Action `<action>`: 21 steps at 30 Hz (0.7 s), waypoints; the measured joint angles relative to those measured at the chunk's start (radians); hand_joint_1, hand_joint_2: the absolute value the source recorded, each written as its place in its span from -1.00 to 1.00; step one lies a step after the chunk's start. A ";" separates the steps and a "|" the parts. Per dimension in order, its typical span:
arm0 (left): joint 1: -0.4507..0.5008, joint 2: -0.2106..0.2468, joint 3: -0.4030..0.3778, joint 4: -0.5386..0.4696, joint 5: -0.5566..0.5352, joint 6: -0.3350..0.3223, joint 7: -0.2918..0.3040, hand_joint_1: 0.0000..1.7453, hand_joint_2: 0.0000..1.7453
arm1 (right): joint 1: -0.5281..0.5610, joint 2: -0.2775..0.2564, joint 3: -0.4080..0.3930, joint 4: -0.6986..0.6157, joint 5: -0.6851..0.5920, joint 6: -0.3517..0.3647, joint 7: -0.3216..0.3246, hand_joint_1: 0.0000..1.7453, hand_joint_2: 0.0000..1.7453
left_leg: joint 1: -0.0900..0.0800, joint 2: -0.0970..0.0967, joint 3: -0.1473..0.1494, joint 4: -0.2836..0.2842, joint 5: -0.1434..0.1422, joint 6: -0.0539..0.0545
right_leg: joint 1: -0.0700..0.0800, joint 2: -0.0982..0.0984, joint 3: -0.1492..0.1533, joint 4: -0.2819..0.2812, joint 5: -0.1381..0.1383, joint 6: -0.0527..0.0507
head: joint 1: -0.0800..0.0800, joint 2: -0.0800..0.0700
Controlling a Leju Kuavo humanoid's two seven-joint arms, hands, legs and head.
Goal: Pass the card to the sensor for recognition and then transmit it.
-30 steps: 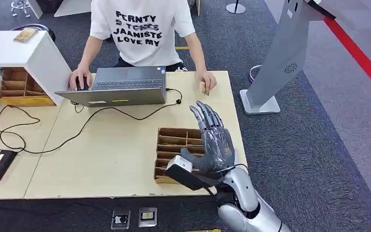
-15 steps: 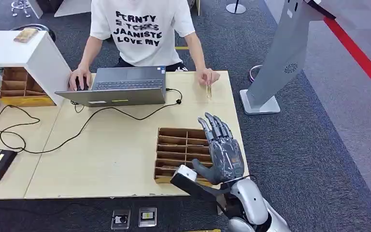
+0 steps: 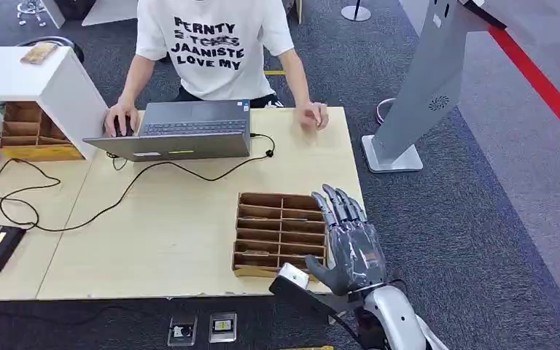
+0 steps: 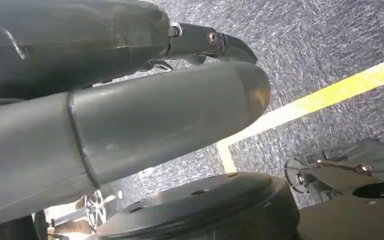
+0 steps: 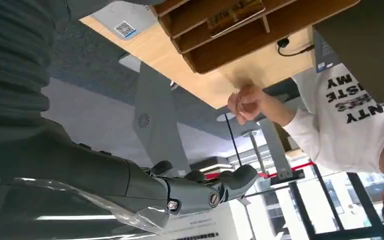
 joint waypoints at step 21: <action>0.000 0.005 0.037 0.000 0.023 0.008 -0.001 -1.00 -1.00 | 0.009 -0.007 0.009 -0.048 -0.049 0.055 -0.045 -0.92 1.00 | 0.000 0.000 0.000 0.000 0.000 0.000 | 0.000 0.000 0.000 0.000 0.000 0.000 | 0.000 0.000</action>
